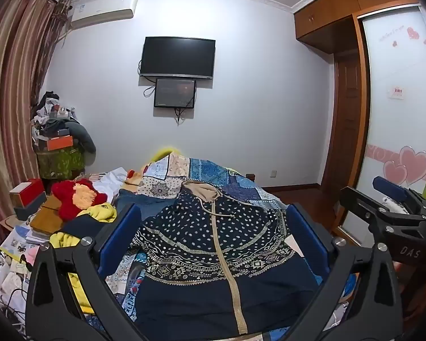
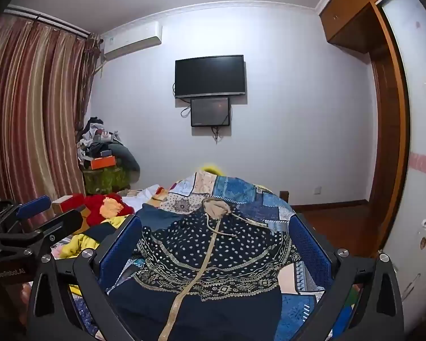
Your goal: Fold large clothes
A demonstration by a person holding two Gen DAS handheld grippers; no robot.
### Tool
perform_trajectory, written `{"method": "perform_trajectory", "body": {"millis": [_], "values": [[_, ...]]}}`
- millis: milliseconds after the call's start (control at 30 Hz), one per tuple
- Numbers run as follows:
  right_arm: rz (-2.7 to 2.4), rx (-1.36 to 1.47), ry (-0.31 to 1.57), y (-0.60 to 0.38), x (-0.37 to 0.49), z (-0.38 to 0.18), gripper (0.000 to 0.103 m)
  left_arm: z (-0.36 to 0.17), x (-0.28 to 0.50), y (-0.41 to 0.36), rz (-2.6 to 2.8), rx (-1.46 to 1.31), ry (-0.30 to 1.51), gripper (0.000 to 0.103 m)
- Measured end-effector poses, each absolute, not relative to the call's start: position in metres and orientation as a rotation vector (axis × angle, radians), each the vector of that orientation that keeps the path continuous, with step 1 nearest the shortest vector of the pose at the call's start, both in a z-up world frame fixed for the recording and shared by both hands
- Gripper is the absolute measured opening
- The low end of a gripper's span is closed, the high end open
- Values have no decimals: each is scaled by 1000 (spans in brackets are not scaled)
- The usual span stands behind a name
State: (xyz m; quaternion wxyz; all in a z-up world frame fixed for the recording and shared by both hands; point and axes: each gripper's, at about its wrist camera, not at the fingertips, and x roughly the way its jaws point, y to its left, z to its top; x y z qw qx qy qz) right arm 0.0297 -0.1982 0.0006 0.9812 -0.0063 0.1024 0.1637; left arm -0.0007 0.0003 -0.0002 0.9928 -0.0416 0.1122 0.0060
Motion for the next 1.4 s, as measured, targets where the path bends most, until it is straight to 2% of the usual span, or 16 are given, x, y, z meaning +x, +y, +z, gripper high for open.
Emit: {"method": "perform_trajectory", "body": {"millis": [1400], "values": [[329, 16, 270, -201, 44, -12, 103, -8, 14, 5, 33, -88, 268, 103]]}}
